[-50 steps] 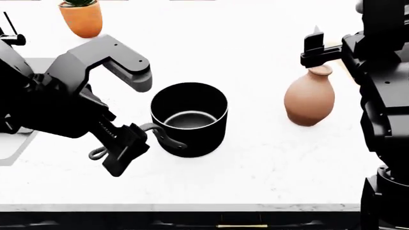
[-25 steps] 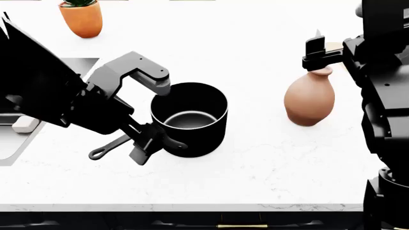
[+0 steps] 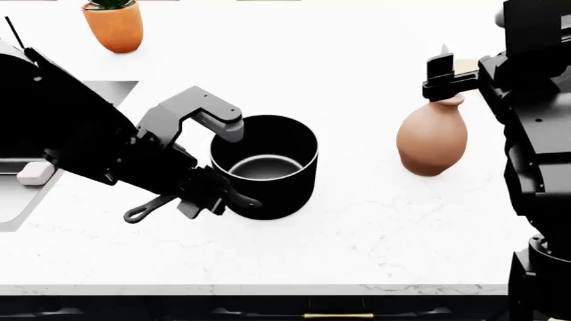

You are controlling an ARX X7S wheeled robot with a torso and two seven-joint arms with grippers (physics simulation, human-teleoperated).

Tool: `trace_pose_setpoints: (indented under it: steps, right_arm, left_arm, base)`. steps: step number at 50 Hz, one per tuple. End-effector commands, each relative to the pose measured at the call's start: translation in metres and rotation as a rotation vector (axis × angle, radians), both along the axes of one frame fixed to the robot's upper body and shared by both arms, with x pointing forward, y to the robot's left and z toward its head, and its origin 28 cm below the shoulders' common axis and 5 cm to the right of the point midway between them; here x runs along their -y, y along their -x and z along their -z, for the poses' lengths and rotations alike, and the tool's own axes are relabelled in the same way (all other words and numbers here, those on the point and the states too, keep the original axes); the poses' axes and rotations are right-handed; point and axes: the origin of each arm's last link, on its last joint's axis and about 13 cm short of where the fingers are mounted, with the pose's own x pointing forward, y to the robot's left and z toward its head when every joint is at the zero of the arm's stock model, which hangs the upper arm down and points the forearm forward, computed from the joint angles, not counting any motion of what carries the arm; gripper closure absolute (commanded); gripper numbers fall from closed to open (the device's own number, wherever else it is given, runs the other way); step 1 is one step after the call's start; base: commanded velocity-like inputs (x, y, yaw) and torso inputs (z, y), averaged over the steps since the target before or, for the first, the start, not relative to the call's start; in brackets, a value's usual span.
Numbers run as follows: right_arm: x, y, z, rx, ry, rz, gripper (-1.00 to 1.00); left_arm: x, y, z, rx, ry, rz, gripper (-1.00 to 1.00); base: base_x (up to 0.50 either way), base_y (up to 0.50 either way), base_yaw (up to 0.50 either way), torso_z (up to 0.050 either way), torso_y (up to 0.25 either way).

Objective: Pick the jug and pot and place them in the sink. Then turn on the water.

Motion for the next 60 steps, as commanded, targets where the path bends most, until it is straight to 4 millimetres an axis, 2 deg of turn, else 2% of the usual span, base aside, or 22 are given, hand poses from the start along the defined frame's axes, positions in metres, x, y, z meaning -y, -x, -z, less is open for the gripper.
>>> trace_pose_setpoints:
  steps: [1,9,18,28,35,36,38,42,44,45,51,60]
  right_arm:
    - [-0.002,-0.001,0.001,-0.004,0.003,-0.003,-1.00]
    - [0.000,0.002,-0.003,0.005,-0.001,0.000,-1.00]
    - [0.003,0.008,-0.008,0.017,0.000,0.008,-1.00]
    - [0.005,0.021,-0.020,0.033,0.003,0.016,-1.00]
    - [0.011,0.052,-0.021,-0.034,-0.020,-0.017,-1.00]
    - [0.011,0.070,-0.015,-0.090,-0.048,-0.044,-1.00]
    - [0.012,0.089,-0.009,-0.150,-0.082,-0.074,-1.00]
    - [0.021,0.101,-0.010,-0.175,-0.090,0.021,-1.00]
    - [0.011,0.107,-0.009,-0.231,-0.100,-0.110,-1.00]
    - [0.011,0.109,-0.009,-0.246,-0.100,-0.111,-1.00]
    - [0.011,0.109,-0.017,-0.286,-0.105,-0.105,-1.00]
    - [0.011,0.089,-0.022,-0.321,-0.115,-0.073,-1.00]
  left_arm:
    - [0.000,-0.003,-0.004,0.051,0.031,-0.012,1.00]
    - [-0.002,0.005,-0.033,0.171,0.107,-0.029,1.00]
    - [-0.006,0.010,-0.044,0.267,0.158,-0.039,1.00]
    - [-0.012,0.011,-0.054,0.361,0.091,-0.044,1.00]
    - [-0.013,0.008,-0.058,0.434,0.063,-0.064,1.00]
    - [-0.013,0.005,-0.059,0.467,0.057,-0.081,1.00]
    - [-0.014,0.002,-0.060,0.501,0.049,-0.099,1.00]
    - [-0.016,0.000,-0.062,0.529,0.045,-0.117,1.00]
    - [-0.016,0.000,-0.062,0.532,0.046,-0.119,1.00]
    - [-0.016,0.000,-0.061,0.532,0.047,-0.119,1.00]
    - [-0.017,0.000,-0.061,0.529,0.052,-0.119,1.00]
    - [-0.017,0.002,-0.060,0.526,0.057,-0.114,1.00]
  base:
    - [0.00,0.00,0.00,0.000,0.000]
    - [0.00,0.00,0.00,0.000,0.000]
    - [0.00,0.00,0.00,0.000,0.002]
    - [0.00,0.00,0.00,0.000,0.002]
    - [0.00,0.00,0.00,0.000,0.003]
    - [0.00,0.00,0.00,0.000,0.000]
    - [0.00,0.00,0.00,0.000,0.000]
    - [0.00,0.00,0.00,0.000,0.003]
    - [0.00,0.00,0.00,0.000,0.000]
    - [0.00,0.00,0.00,0.000,0.010]
    - [0.00,0.00,0.00,0.003,0.002]
    - [0.00,0.00,0.00,0.000,0.002]
